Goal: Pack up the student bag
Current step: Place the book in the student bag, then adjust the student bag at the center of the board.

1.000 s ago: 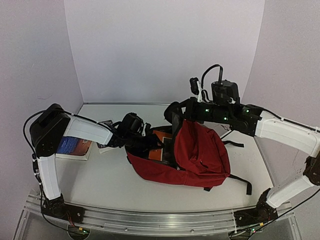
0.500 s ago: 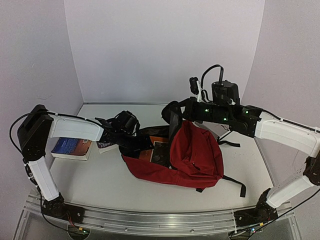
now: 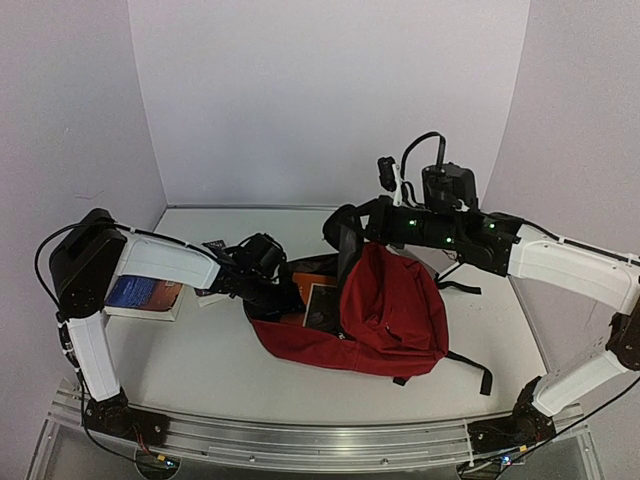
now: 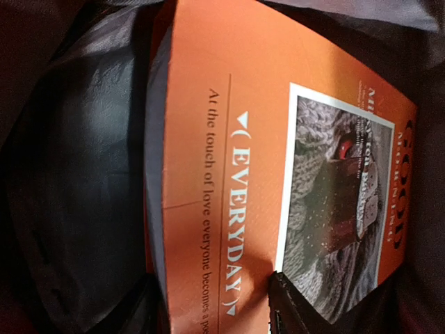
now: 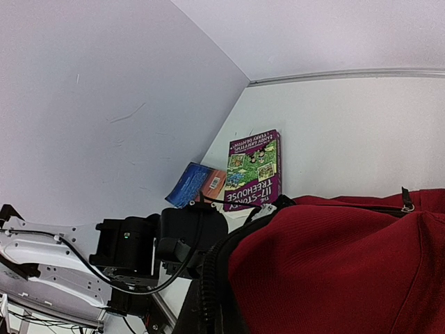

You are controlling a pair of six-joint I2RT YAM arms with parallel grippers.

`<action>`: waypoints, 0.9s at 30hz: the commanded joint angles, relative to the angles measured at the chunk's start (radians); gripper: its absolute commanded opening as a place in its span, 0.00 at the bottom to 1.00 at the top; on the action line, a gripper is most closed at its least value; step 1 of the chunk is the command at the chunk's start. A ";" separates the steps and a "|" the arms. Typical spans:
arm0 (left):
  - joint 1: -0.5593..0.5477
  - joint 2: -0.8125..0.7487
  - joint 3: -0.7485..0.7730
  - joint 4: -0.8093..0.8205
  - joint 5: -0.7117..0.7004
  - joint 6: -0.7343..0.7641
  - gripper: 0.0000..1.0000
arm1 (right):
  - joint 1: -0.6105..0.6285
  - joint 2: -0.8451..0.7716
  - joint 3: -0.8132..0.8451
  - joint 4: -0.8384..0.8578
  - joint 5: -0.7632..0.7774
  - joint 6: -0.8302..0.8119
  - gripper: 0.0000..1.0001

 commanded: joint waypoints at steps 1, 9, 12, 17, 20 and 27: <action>-0.033 0.055 0.085 0.096 0.075 0.005 0.45 | 0.007 0.001 0.013 0.179 -0.036 0.021 0.00; -0.061 0.073 0.100 0.196 0.116 -0.004 0.42 | 0.007 0.029 0.025 0.199 -0.047 0.027 0.00; -0.059 0.013 0.069 0.148 0.054 0.008 0.43 | 0.008 0.027 0.022 0.199 -0.047 0.027 0.00; -0.057 -0.151 0.031 -0.041 -0.089 0.055 0.58 | 0.008 0.012 0.009 0.199 -0.046 0.028 0.00; -0.051 -0.259 0.016 -0.173 -0.173 0.073 0.72 | 0.008 0.006 0.005 0.199 -0.052 0.028 0.00; 0.049 -0.435 -0.035 -0.424 -0.285 0.090 0.94 | 0.011 0.017 0.015 0.201 -0.065 0.030 0.00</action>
